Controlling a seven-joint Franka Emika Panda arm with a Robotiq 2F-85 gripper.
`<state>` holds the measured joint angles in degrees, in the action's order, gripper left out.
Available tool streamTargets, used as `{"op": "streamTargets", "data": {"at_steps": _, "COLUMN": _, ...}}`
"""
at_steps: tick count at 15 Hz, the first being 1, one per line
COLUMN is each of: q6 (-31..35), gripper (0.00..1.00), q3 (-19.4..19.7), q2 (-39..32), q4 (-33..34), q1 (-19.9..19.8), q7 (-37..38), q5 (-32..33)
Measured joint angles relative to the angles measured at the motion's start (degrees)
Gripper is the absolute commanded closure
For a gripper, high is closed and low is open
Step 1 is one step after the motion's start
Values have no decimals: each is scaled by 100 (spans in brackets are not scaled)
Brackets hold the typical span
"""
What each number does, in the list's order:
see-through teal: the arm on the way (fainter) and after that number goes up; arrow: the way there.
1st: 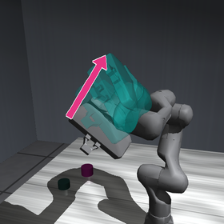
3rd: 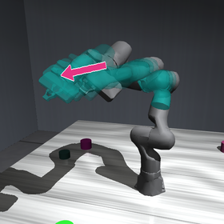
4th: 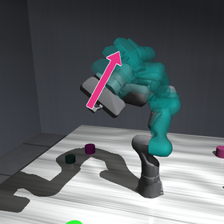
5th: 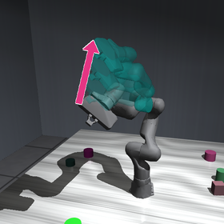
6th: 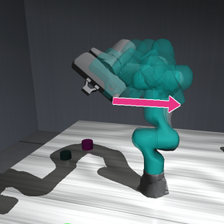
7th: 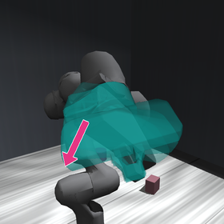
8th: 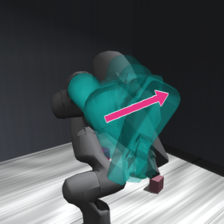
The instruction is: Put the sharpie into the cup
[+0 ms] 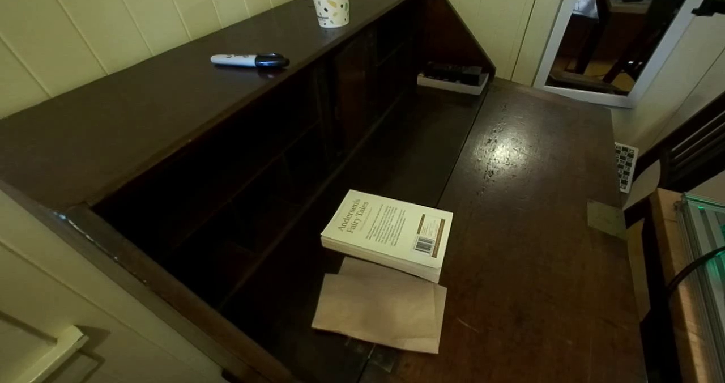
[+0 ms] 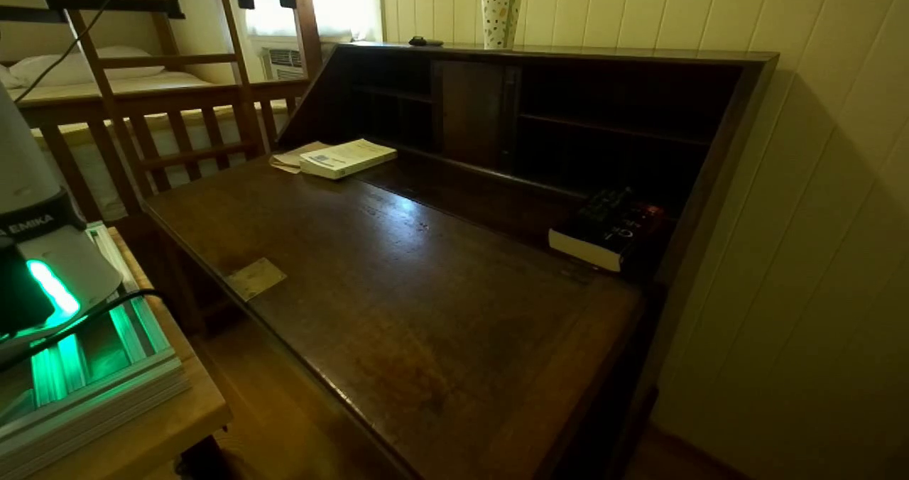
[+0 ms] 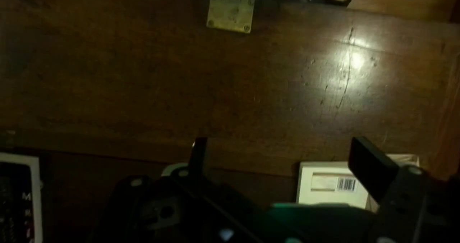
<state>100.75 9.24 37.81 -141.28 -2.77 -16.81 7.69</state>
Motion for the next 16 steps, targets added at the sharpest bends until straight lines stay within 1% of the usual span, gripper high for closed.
{"op": "streamTargets", "data": {"at_steps": 6, "q6": 2137, "gripper": 0, "q3": -225, "q2": -719, "q4": 462, "q1": 88, "q7": 73, "q5": 22}}
{"op": "streamTargets", "data": {"at_steps": 9, "q6": 2996, "gripper": 0, "q3": -382, "q2": -1193, "q4": 798, "q1": 179, "q7": 251, "q5": 8}}
{"op": "streamTargets", "data": {"at_steps": 11, "q6": 3369, "gripper": 0, "q3": -507, "q2": -1550, "q4": 1081, "q1": 247, "q7": 393, "q5": -15}}
{"op": "streamTargets", "data": {"at_steps": 13, "q6": 3608, "gripper": 0, "q3": -652, "q2": -1893, "q4": 1362, "q1": 314, "q7": 510, "q5": -22}}
{"op": "streamTargets", "data": {"at_steps": 16, "q6": 3769, "gripper": 0, "q3": -878, "q2": -2370, "q4": 1723, "q1": 372, "q7": 697, "q5": -20}}
